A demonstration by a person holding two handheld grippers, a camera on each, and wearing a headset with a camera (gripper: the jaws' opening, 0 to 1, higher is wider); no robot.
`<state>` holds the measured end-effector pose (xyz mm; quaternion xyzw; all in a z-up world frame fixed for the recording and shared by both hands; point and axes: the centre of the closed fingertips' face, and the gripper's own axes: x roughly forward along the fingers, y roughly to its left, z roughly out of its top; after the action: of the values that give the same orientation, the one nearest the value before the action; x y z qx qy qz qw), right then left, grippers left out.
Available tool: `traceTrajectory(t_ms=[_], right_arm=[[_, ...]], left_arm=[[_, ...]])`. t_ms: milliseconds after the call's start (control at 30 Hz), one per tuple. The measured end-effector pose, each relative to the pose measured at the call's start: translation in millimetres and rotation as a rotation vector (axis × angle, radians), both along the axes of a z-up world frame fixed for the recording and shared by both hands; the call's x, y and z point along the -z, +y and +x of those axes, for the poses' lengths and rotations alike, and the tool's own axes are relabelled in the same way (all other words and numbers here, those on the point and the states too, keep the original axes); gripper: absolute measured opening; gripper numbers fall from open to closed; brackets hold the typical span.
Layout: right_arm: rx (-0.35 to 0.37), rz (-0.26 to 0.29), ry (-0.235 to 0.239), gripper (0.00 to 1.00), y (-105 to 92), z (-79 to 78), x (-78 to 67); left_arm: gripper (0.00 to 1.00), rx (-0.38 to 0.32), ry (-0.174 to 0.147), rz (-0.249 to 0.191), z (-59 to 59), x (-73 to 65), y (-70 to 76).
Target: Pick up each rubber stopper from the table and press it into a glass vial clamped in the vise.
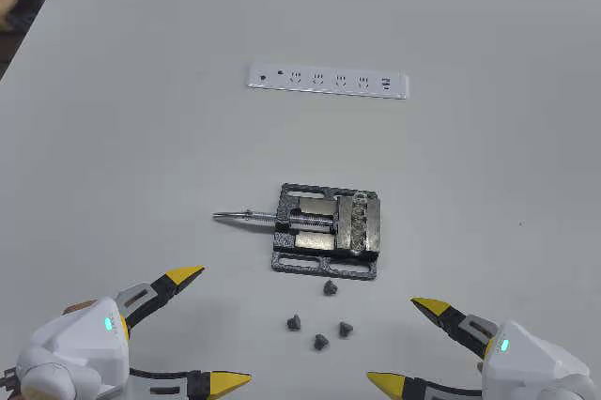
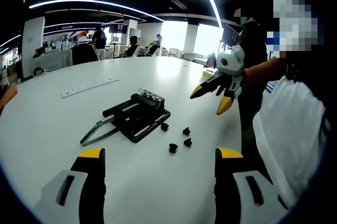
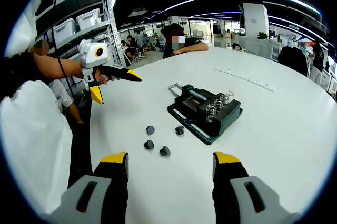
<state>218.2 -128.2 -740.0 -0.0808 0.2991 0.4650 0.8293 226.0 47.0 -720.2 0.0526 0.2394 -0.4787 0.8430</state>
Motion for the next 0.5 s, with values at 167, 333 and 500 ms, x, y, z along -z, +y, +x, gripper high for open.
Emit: traceTrajectory(t_ms=[167, 333, 500], right_arm=[[0.002, 0.0, 0.001, 0.66, -0.7, 0.7, 0.5], [0.001, 0.0, 0.002, 0.66, -1.2, 1.4, 0.8], [0.001, 0.0, 0.002, 0.66, -1.1, 2.8, 0.5]], left_arm=[[0.84, 0.003, 0.002, 0.003, 0.7, 0.6, -0.4], [0.84, 0.001, 0.002, 0.004, 1.8, 1.6, -0.4], [0.84, 0.0, 0.002, 0.0, 2.4, 0.9, -1.7]])
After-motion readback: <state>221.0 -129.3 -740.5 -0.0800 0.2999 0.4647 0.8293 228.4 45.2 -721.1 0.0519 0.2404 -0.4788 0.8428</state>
